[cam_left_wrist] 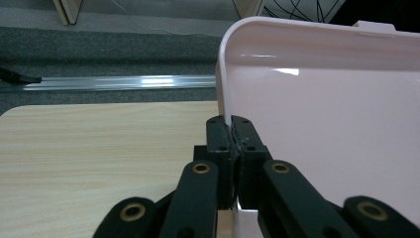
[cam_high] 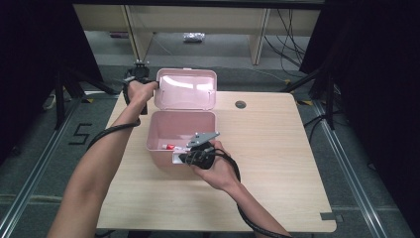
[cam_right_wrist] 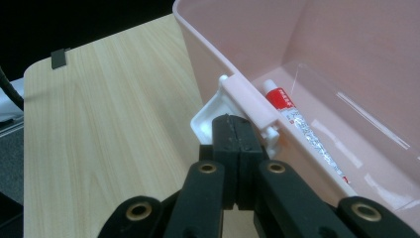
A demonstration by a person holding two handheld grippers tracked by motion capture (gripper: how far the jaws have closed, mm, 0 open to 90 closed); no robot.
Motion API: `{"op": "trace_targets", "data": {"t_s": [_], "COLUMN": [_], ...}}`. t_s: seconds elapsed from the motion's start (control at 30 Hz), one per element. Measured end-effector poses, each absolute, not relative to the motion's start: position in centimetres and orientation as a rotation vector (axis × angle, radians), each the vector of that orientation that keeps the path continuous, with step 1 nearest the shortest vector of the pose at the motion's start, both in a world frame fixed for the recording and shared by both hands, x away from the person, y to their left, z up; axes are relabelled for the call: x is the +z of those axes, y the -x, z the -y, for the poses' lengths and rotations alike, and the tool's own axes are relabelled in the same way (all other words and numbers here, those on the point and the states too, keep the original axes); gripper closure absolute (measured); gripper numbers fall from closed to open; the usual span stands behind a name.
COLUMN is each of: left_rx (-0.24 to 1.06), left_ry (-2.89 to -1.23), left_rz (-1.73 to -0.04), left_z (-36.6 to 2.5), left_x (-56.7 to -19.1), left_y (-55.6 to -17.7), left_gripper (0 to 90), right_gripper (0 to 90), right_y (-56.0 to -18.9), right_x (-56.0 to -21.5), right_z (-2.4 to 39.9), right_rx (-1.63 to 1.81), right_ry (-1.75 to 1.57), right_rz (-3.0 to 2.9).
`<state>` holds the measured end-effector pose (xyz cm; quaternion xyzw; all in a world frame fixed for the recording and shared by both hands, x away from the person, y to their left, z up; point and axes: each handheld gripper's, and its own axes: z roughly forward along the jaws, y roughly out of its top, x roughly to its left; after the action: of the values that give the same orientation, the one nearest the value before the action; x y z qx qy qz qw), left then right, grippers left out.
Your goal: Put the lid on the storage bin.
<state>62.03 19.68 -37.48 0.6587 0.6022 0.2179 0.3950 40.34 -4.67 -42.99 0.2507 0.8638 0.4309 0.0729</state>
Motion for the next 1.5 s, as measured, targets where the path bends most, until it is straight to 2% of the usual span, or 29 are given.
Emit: {"op": "trace_targets", "data": {"t_s": [1.5], "left_rx": [0.669], "left_ry": [-1.563], "left_rz": [-1.401], "left_z": [-20.0], "left_x": [-36.3], "left_y": [-59.1], "left_gripper": [88.0], "right_gripper": [90.0], "right_y": [-40.6], "right_x": [-43.0], "right_z": [4.6], "right_rx": [1.302], "right_ry": [-0.773], "right_rz": [-2.598]}}
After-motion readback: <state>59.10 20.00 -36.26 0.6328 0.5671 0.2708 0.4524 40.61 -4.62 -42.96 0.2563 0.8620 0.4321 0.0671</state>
